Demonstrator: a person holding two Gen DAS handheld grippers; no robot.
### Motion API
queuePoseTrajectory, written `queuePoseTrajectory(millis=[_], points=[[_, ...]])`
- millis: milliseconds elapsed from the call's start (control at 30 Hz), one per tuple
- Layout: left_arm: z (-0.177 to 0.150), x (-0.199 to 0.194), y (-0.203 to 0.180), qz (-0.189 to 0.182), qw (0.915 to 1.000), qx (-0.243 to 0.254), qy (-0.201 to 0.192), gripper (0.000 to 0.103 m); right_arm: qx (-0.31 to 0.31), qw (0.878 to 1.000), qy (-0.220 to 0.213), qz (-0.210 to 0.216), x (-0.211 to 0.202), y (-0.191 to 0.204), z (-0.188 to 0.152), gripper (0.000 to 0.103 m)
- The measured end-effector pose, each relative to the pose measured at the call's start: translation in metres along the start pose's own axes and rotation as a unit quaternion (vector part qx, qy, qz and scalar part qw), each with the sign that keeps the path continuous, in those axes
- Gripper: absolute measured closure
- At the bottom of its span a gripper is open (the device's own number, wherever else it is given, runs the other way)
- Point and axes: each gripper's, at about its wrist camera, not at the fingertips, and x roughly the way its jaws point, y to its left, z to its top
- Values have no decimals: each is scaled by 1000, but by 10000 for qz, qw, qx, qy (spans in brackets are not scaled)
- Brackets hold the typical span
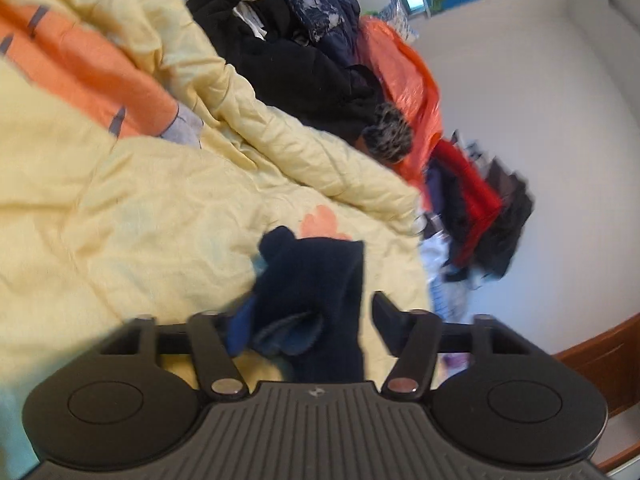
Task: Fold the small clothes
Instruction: 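Grasp the other navy sleeve cuff with the left gripper and lift it, then lay the navy sleeve across the sweater body over the first sleeve and release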
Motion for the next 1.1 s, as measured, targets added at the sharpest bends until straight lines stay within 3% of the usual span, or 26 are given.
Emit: queuePoseTrajectory(millis=[67,133,300,367,433,467,533,633,767,867,967,1000,1067,1100], points=[[0,4,-10,387,9977,553,6,85,9,10000,0,5,0,0,0,0],[-2,4,-22,750,9907,1131,-110,89,14,10000,-1,6,0,-1,1,0],[-9,-4,-55,1161,9663,2279,-297,91,17,10000,-2,9,0,-1,0,0],[-17,-12,-78,1308,9493,2835,-377,92,16,10000,-2,7,0,-1,0,0],[-32,-18,-104,1521,9248,3462,-425,92,18,10000,-3,10,0,-1,0,0],[-41,-22,-116,1542,9180,3636,-362,92,21,10000,-4,12,0,-1,0,0],[-62,-29,-136,1316,9196,3702,20,92,22,10000,-5,14,0,-1,1,0],[-113,-39,-163,619,9238,3719,669,92,34,10000,-9,10,0,-1,1,0],[-205,-39,-194,-256,9109,3774,1648,92,37,10000,-12,16,0,-1,1,0],[-272,-26,-207,-643,8930,3814,2300,92,61,10000,-23,24,-1,0,1,0],[-329,-8,-208,-907,8554,4148,2968,90,86,10000,-30,39,-1,0,2,0],[-341,-3,-205,-861,8470,4223,3112,89,96,9999,-32,45,-1,0,1,0],[-351,0,-198,-849,8298,4343,3399,76,137,9999,-45,67,-1,-2,0,0],[-349,-5,-195,-939,8309,4337,3357,74,157,9998,-50,76,-1,-2,0,0]])
